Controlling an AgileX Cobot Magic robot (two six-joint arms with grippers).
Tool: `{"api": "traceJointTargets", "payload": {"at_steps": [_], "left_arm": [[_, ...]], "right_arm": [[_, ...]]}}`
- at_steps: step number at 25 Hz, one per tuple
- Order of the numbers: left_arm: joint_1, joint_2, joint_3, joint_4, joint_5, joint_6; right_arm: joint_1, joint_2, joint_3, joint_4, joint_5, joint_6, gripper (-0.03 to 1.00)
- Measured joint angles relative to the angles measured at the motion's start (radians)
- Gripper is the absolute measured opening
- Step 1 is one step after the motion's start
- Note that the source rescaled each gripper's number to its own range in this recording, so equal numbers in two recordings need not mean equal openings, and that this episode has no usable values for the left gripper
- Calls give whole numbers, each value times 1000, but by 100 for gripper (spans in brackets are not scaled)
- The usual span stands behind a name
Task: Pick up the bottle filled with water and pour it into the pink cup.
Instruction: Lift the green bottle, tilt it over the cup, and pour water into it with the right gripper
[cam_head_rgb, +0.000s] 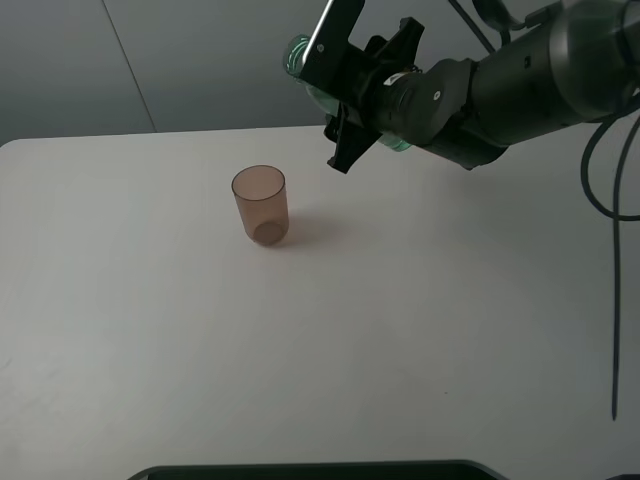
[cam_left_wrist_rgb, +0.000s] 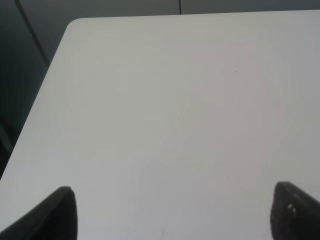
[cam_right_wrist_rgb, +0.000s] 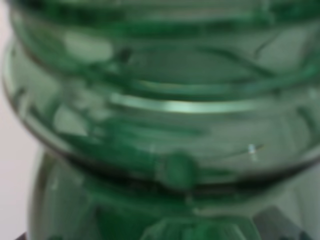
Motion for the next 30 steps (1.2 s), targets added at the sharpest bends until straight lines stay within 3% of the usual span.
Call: {"api": "traceJointTargets", "payload": {"at_steps": [8,20,30], "left_arm": [[0,0,0,5,0,0],[0,0,0,50,0,0],[0,0,0,58,0,0]], "right_arm": [[17,0,-2,55,-36,-245,0],[89,58,-2,43,-88,-307,0],[94,85,-2,32,-98,-362,0]]}}
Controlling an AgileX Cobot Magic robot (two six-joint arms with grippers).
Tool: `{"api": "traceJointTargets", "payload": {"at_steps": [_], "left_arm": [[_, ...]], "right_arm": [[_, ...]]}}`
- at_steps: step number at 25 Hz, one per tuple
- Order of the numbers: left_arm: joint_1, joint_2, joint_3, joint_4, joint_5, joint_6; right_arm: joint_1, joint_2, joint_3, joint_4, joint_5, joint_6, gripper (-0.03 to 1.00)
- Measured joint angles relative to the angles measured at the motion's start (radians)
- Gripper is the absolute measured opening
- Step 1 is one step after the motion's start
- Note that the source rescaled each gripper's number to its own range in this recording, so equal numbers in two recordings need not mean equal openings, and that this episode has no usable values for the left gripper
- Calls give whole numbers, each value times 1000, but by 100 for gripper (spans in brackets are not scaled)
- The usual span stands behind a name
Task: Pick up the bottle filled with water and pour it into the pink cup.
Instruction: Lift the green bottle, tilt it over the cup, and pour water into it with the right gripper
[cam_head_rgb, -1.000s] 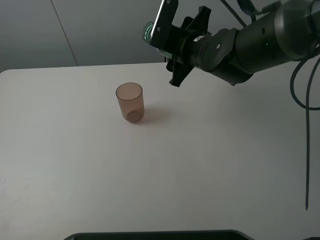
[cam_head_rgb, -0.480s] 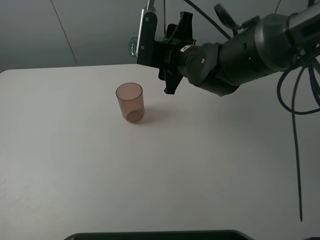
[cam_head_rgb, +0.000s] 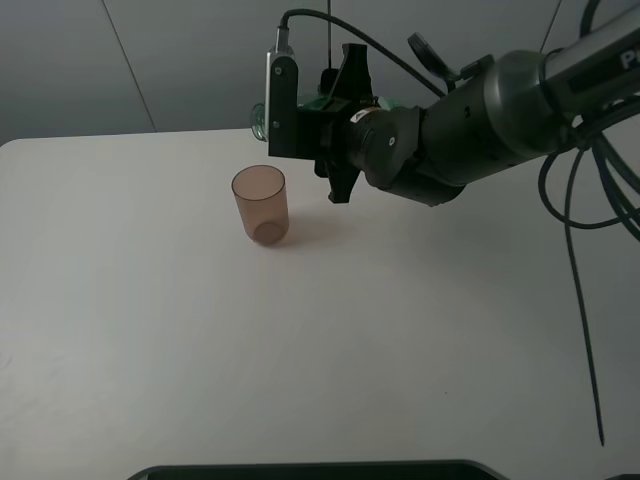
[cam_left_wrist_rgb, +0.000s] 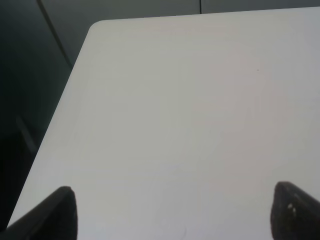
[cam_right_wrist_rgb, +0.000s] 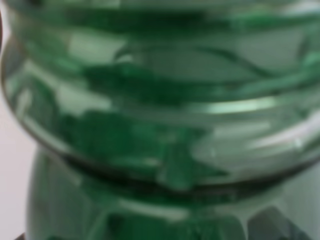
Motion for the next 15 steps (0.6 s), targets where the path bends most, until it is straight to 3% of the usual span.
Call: {"api": "traceJointTargets", "payload": {"at_steps": [15], "left_arm": [[0,0,0,9,-4,0]], "right_arm": [[0,69,-68,44,-24,-113,0]]}}
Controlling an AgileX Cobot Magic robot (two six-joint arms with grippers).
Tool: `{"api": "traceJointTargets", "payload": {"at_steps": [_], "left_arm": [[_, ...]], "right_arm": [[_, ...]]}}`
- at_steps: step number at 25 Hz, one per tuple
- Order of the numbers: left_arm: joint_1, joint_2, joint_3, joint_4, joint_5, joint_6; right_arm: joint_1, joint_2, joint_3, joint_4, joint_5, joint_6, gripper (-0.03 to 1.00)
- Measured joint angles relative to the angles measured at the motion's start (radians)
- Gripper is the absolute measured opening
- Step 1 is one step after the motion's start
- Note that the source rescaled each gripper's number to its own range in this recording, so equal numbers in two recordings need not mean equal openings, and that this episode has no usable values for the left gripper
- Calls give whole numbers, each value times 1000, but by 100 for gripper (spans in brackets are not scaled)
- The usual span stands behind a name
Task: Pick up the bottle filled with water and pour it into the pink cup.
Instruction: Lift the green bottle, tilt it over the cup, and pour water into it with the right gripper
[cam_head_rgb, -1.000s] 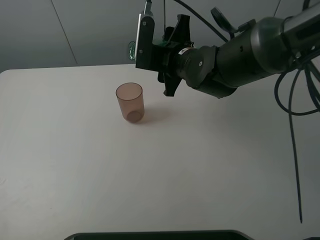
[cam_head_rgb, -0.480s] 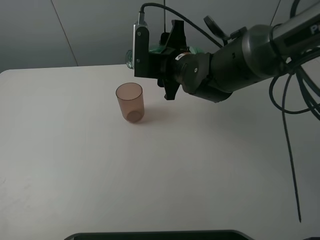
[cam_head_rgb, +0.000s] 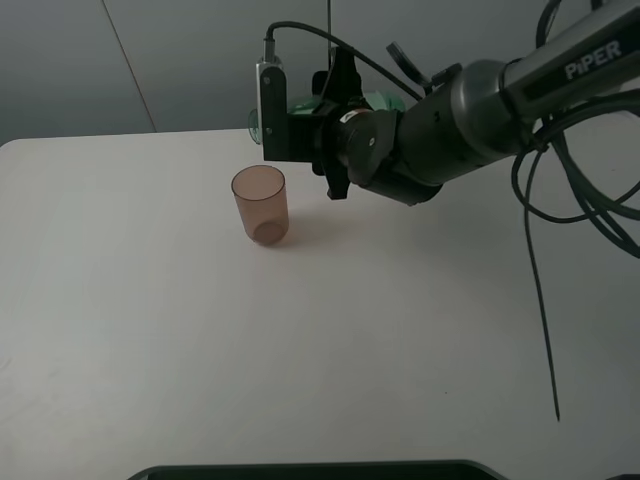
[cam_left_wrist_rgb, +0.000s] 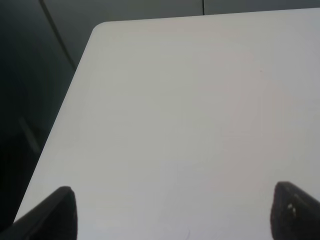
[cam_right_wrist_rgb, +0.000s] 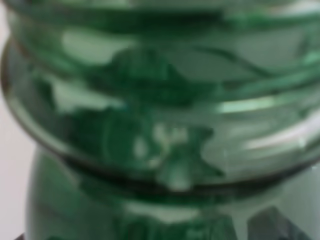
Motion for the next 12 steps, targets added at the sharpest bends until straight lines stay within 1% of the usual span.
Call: {"api": "traceJointTargets", "payload": {"at_steps": [12], "left_arm": [[0,2,0,3,-2,0]], "right_arm": [[-2,0,-2,2,-24,-56,0]]}}
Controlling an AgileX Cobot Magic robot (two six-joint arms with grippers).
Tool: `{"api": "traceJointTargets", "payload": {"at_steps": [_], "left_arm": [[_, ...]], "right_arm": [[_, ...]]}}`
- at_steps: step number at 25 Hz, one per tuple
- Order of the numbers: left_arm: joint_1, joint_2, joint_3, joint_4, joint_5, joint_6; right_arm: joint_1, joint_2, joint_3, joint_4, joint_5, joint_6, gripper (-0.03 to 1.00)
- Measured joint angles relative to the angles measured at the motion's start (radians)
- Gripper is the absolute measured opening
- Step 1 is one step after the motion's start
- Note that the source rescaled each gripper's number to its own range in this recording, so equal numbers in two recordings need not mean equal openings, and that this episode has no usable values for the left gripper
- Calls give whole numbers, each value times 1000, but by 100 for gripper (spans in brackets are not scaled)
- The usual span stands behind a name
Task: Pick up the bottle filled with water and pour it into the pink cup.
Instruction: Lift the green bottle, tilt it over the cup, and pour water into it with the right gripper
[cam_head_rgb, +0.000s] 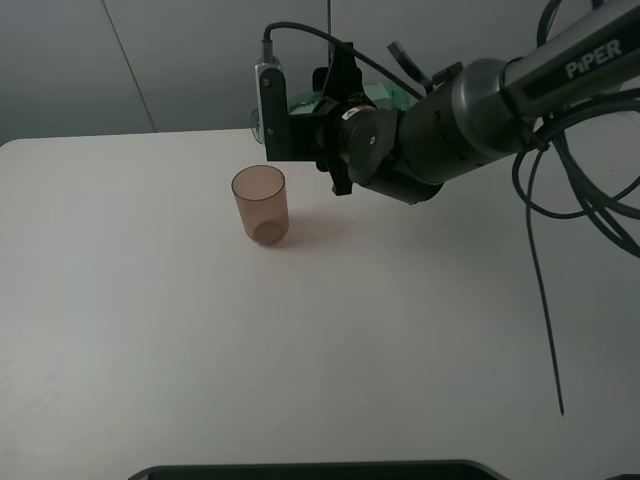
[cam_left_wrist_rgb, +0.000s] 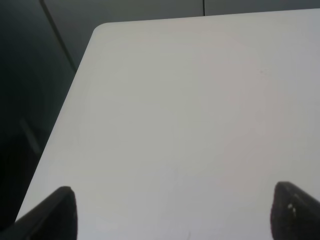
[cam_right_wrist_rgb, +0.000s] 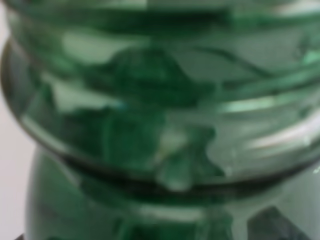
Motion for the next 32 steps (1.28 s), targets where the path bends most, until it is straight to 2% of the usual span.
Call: {"api": "traceJointTargets", "payload": {"at_steps": [12,32], "left_arm": [[0,0,0,0,0,0],[0,0,0,0,0,0]], "right_arm": [[-10,0,-2,23,-11,-95,0],[-31,0,-2,44,-16,-97,0]]}}
